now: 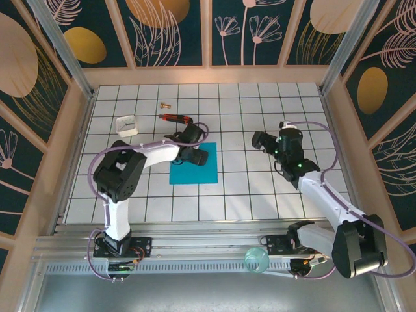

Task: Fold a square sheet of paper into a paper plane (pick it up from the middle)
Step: Move the square sheet of paper to the center of the table, then first fold the square sheet of paper in half at the center of the table.

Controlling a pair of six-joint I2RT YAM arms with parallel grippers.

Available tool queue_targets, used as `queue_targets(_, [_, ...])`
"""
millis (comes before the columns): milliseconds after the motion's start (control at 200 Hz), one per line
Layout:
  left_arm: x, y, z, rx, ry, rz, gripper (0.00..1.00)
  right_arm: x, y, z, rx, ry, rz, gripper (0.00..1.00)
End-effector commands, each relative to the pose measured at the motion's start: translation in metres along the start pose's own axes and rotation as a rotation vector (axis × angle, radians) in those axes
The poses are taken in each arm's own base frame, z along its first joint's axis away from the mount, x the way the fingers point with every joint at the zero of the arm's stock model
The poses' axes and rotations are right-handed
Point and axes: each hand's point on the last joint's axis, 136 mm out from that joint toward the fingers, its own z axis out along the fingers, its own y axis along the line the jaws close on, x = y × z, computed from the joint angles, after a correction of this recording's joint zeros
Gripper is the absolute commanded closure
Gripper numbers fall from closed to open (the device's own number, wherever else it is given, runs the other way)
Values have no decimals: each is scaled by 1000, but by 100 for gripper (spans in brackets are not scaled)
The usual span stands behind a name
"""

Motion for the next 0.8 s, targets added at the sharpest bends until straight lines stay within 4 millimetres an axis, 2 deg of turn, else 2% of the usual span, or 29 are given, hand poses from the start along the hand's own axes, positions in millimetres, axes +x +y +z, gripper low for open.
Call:
queue_targets(0, [-3, -28, 2, 62, 55, 261, 17, 9, -3, -3, -3, 38, -17, 2])
queue_targets(60, [-29, -32, -7, 61, -4, 260, 15, 11, -4, -3, 1, 47, -17, 2])
queue_targets(130, [-61, -32, -28, 45, -93, 180, 12, 13, -5, -4, 5, 54, -13, 2])
queue_targets(200, [-72, -24, -44, 11, -124, -13, 7, 15, -7, -5, 8, 59, -11, 2])
queue_targets(295, [-44, -19, -49, 6, -51, -277, 7, 16, -8, -7, 13, 58, -5, 2])
queue_targets(395, [-21, -21, -59, 4, -56, -399, 1, 14, -7, -5, 8, 50, -9, 2])
queue_targets(480, [-8, -17, -61, -22, -31, -436, 1, 8, -3, 0, 3, 48, -23, 2])
queue_targets(620, [15, -22, -42, -45, 81, -428, 1, -2, 2, 2, -10, 21, -39, 2])
queue_targets(796, [20, -27, -27, -60, 141, -409, 1, -5, 7, 1, -48, 11, -35, 2])
